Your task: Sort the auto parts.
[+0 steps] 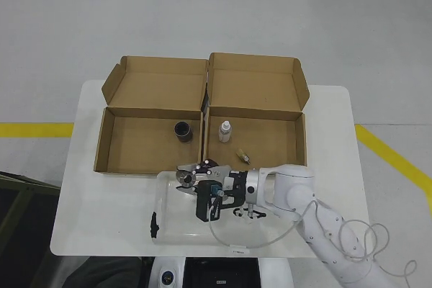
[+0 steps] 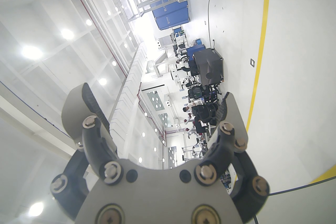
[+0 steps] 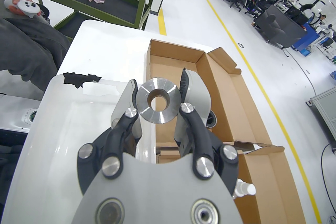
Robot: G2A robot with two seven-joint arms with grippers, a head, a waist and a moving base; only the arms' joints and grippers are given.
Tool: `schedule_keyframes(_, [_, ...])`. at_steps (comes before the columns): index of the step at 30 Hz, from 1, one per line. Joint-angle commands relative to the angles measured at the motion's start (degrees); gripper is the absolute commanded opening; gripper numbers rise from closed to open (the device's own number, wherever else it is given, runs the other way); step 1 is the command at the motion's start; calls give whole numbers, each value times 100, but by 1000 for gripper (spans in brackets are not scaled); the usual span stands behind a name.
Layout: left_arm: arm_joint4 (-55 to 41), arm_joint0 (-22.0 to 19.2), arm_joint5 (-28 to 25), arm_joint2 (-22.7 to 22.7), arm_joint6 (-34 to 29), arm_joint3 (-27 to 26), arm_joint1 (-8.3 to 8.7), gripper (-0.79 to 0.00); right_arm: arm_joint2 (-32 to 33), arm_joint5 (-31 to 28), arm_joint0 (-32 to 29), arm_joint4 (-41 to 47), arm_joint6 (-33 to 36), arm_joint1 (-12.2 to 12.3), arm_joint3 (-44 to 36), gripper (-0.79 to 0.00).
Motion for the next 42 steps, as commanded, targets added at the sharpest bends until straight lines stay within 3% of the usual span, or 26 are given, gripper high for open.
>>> schedule_keyframes(1, [0, 0, 0, 0, 0, 0, 0, 0, 42, 28, 13, 10, -15, 8, -25, -785])
schedule_keyframes(20, [0, 0, 0, 0, 0, 0, 0, 0, 76, 281, 304, 143, -156, 5, 287, -785])
schedule_keyframes(34, [0, 0, 0, 0, 0, 0, 0, 0, -535, 613, 920, 320, -319, -189, 1172, -785])
schedule_keyframes(42, [0, 0, 0, 0, 0, 0, 0, 0, -877, 554, 1454, 502, -37, -341, 1688, -785])
